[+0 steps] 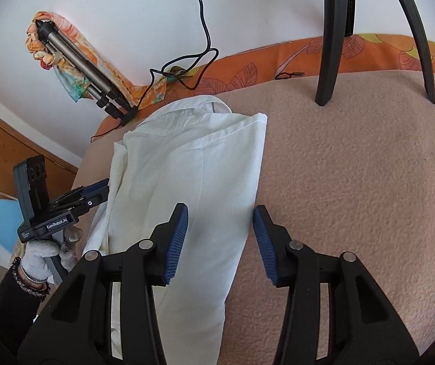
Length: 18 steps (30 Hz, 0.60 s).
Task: Fold small clothes
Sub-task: 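Grasp the folded shirt edge with the left tool while the right tool grasps beside it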
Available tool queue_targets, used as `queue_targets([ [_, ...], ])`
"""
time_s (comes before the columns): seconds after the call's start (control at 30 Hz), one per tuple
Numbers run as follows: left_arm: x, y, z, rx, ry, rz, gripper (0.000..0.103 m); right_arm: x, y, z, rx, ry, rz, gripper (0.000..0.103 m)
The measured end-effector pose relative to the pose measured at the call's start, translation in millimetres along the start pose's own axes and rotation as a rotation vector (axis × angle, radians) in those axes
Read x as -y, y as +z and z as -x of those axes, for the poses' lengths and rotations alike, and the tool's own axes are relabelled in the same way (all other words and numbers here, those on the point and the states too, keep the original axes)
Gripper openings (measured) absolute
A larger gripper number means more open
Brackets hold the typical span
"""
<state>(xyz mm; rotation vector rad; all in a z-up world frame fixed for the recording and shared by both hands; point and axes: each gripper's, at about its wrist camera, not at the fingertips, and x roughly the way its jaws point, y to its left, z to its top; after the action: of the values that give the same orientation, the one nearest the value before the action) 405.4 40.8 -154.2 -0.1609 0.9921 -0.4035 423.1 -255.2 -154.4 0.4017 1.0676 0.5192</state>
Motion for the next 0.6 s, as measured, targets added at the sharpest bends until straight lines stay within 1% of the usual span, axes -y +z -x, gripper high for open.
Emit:
queue_targets([
  [0.1, -7.2, 13.2, -7.9, 0.009, -0.045, 0.041, 0.046, 6.7, 11.5, -10.3, 0.009, 0.028, -0.027, 0.047],
  [0.23, -16.5, 23.2, -15.0, 0.02, -0.129, 0.112, 0.04, 20.0, 27.3, -18.0, 0.036, 0.082, -0.087, 0.047],
  [0.3, -20.1, 25.5, -18.8, 0.025, -0.14, 0.138, 0.024, 26.0, 32.4, -20.2, 0.048, 0.108, -0.119, 0.047],
  [0.33, -20.2, 26.7, -21.9, 0.026, -0.138, 0.145, 0.02, 27.9, 34.0, -21.5, 0.053, 0.117, -0.129, 0.047],
  [0.37, -20.6, 27.1, -22.7, 0.029, -0.142, 0.146, 0.008, 28.9, 34.9, -22.7, 0.054, 0.126, -0.139, 0.047],
  [0.4, -20.9, 27.9, -23.5, 0.032, -0.148, 0.139, 0.004, 28.6, 35.6, -24.3, 0.053, 0.14, -0.143, 0.047],
  [0.43, -19.7, 27.6, -22.8, 0.037, -0.146, 0.13, 0.004, 26.6, 35.9, -26.1, 0.051, 0.144, -0.14, 0.038],
  [0.47, -18.9, 28.5, -21.8, 0.045, -0.145, 0.125, 0.002, 23.4, 35.6, -27.9, 0.046, 0.135, -0.13, 0.02],
  [0.5, -18.6, 29.0, -19.1, 0.057, -0.141, 0.118, 0.002, 19.8, 36.5, -29.5, 0.038, 0.128, -0.118, 0.012],
  [0.57, -19.6, 30.6, -8.1, 0.097, -0.136, 0.113, 0.001, 10.5, 39.5, -26.4, 0.045, 0.109, -0.079, 0.006],
  [0.6, -20.6, 32.0, -3.2, 0.115, -0.135, 0.111, 0.001, 4.6, 42.3, -21.3, 0.061, 0.1, -0.046, 0.005],
])
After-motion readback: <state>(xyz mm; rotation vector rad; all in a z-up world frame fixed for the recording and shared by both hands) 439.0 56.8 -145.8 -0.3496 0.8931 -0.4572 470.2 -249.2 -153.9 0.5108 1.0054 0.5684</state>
